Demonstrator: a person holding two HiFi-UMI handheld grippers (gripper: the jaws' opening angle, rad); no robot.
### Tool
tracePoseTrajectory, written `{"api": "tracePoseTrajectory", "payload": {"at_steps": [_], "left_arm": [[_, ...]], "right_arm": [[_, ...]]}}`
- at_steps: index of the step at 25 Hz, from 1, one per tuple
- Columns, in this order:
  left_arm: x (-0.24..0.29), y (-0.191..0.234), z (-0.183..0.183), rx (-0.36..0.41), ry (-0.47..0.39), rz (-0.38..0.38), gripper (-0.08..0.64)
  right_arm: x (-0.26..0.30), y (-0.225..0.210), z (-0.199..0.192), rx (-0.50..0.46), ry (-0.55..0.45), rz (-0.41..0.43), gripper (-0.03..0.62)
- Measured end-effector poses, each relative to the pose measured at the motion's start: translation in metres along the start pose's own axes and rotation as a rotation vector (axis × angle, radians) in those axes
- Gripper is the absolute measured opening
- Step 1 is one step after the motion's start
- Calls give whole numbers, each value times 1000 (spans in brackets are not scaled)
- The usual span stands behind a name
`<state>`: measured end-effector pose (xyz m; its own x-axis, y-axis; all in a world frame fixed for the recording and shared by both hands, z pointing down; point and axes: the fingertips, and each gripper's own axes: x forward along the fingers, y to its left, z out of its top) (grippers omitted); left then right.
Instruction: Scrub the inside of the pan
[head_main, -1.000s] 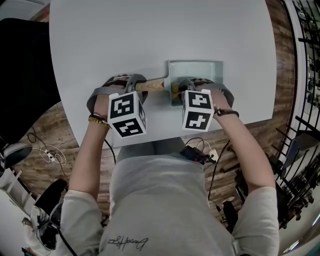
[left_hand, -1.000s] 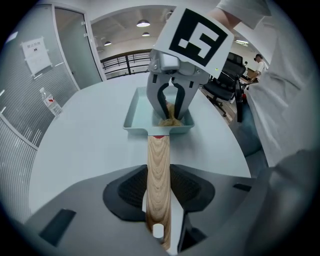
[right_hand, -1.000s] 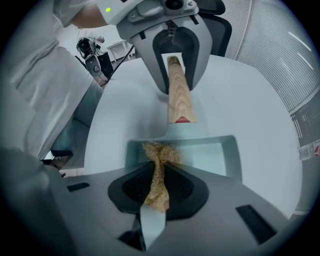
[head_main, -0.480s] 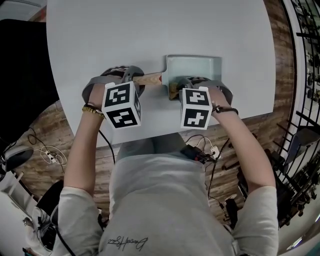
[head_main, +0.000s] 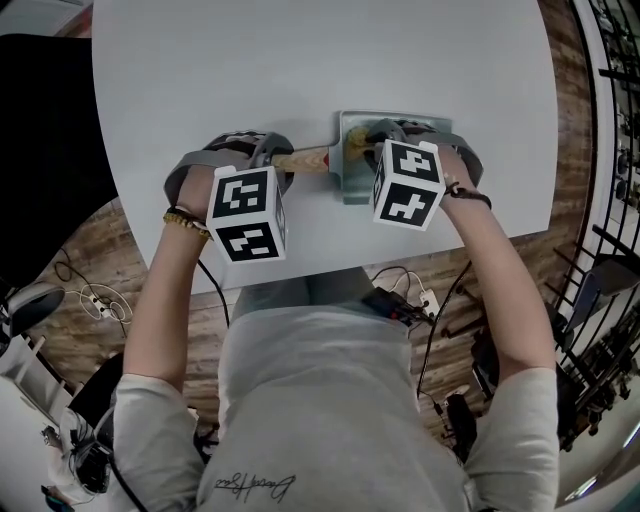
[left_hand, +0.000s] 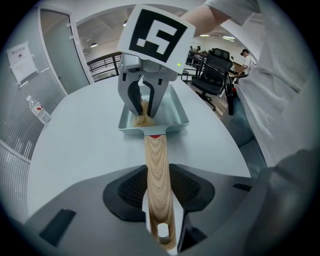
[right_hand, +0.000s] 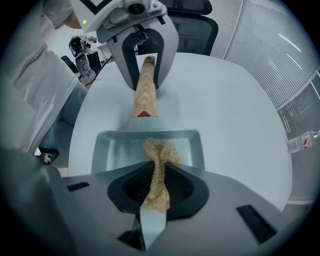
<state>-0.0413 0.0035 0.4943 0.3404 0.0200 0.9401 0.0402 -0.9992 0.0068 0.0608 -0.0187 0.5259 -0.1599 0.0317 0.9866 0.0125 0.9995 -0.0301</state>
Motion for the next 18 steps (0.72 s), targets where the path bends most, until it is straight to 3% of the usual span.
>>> {"api": "tracePoseTrajectory", "payload": {"at_steps": [7,18], "left_arm": [[-2,-2,6,-12,-7,1,146],[-1,7,-3,-50,5,0,146]], "right_arm": [[-5,-23,-7,22,13,1,78],[-3,0,-6,19,17,56,77]]}}
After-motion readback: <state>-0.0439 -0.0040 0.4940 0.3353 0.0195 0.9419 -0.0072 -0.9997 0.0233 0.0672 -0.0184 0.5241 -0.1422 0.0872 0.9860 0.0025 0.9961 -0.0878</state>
